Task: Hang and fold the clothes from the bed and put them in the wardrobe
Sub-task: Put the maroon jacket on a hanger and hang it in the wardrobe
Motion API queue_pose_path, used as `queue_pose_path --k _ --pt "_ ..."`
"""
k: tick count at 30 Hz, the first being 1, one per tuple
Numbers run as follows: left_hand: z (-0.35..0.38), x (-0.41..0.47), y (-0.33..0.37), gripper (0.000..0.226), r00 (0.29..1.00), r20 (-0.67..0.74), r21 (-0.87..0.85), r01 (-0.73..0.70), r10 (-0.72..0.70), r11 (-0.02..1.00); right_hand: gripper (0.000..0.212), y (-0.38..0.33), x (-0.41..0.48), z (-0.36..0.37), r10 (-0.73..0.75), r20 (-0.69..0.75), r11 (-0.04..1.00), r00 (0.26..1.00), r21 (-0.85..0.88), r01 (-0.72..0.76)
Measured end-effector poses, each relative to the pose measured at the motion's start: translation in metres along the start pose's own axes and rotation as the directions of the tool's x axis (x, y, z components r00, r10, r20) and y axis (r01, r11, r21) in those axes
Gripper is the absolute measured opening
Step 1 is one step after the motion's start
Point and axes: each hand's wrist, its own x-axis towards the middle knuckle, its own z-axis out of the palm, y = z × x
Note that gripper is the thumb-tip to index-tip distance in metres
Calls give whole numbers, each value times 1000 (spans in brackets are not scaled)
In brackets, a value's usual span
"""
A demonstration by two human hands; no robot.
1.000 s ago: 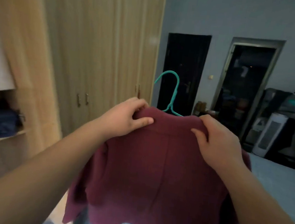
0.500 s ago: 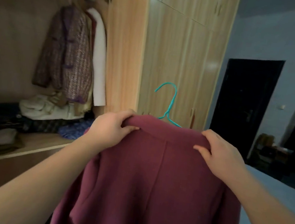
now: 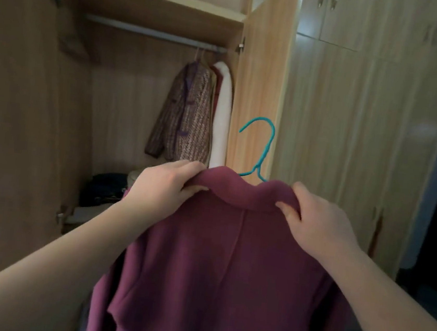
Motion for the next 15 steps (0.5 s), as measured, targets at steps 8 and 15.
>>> queue_pose_path --k 8,15 --pt "2 24 -9 56 931 291 46 216 -220 975 27 38 58 28 -122 -121 992 985 19 125" --pt "31 20 -19 33 785 329 110 521 -526 847 27 37 94 76 -157 33 970 987 192 148"
